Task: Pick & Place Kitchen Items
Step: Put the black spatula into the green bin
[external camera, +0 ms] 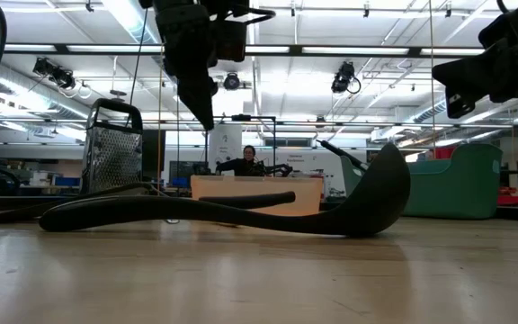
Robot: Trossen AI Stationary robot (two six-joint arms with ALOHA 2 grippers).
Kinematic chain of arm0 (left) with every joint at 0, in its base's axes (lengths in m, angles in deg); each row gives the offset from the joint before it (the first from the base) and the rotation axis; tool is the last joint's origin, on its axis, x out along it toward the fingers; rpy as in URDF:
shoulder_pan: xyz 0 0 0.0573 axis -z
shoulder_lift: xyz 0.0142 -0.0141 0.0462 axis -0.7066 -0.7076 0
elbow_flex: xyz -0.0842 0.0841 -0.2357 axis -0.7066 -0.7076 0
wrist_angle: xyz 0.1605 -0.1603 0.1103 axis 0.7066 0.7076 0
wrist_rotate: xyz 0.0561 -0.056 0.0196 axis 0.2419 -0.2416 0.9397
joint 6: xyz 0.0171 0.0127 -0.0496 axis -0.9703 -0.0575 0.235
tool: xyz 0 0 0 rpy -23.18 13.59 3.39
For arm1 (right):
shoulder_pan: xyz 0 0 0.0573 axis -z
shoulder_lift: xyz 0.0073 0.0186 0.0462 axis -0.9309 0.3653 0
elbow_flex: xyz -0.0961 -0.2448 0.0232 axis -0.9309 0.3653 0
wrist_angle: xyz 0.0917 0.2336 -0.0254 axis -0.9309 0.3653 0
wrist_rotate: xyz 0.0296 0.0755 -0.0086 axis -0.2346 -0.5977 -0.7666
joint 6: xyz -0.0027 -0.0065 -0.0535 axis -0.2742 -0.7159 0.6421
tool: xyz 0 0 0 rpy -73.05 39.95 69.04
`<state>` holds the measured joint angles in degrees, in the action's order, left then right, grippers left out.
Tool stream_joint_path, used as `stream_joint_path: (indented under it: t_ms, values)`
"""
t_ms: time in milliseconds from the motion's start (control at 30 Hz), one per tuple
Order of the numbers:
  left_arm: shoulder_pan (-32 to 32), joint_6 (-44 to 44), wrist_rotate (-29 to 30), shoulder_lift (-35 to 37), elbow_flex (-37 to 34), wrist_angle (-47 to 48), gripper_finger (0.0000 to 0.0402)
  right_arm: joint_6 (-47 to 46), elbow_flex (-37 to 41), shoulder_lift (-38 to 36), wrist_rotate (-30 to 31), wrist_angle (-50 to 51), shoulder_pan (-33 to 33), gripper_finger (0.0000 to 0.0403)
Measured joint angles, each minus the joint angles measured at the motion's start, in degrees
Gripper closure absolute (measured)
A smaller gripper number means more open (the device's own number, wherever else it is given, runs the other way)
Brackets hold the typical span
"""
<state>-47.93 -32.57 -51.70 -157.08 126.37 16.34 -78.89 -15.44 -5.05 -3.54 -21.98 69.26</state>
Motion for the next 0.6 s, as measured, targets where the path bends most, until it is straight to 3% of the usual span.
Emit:
stream_joint_path:
  t_ms: [200,600]
  values:
    - [0.9,0.0,-0.1,0.0,-2.5,-5.5,0.0111,-2.4,0.0,0.0,0.0,0.0,0.0,0.0376]
    - [1.1,0.1,-0.3,0.0,-3.1,-7.2,0.0110,-3.0,0.0,0.0,0.0,0.1,0.0,0.0376]
